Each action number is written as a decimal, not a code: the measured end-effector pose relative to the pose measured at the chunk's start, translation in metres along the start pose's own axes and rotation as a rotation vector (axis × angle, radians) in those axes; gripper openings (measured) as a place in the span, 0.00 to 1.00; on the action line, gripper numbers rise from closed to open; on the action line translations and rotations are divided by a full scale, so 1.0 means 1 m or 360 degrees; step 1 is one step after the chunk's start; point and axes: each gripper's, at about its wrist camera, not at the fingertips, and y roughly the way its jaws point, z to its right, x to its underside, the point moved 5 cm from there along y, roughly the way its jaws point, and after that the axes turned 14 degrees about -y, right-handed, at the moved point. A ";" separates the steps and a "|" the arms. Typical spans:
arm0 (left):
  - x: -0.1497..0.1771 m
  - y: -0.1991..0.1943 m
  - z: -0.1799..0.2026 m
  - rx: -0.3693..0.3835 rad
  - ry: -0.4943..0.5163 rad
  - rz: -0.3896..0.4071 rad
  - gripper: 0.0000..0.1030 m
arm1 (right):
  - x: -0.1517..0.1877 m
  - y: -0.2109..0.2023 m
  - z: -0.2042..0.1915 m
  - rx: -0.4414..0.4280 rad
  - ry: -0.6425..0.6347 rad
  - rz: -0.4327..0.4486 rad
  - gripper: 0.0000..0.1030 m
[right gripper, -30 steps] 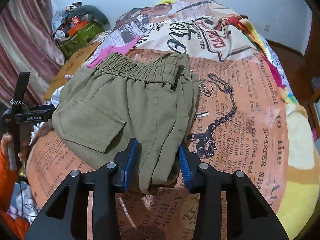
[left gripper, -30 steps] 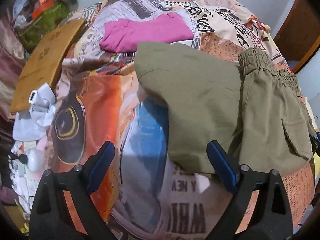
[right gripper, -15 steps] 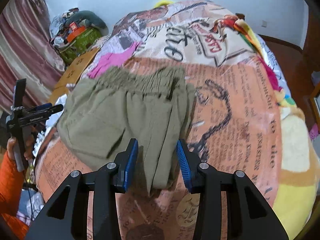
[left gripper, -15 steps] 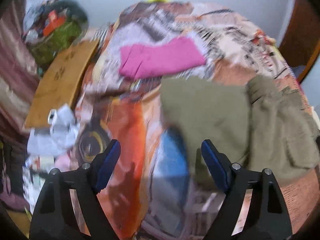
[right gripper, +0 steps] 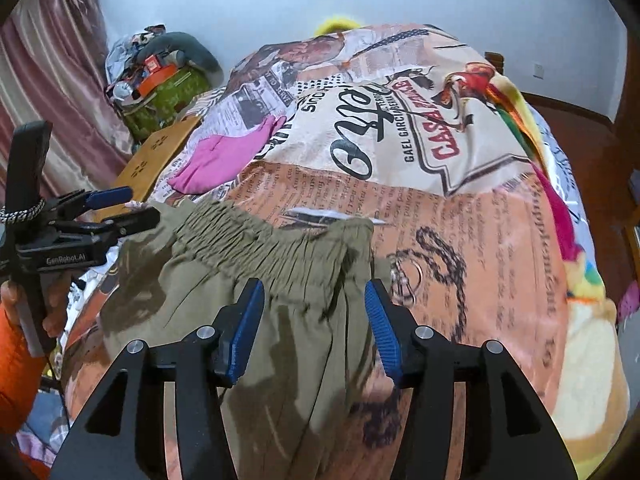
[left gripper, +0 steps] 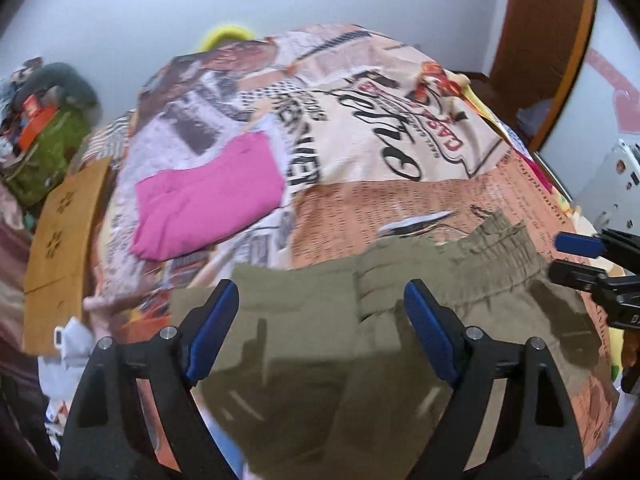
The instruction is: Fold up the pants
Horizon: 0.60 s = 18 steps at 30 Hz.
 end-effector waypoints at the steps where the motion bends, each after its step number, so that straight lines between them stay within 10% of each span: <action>1: -0.001 0.003 0.004 0.0007 0.0010 -0.0011 0.83 | -0.003 0.004 0.002 -0.0014 -0.0001 0.0000 0.47; 18: 0.007 0.034 0.025 0.0088 0.0116 -0.0115 0.83 | -0.019 0.019 -0.011 -0.0043 -0.0289 0.0000 0.10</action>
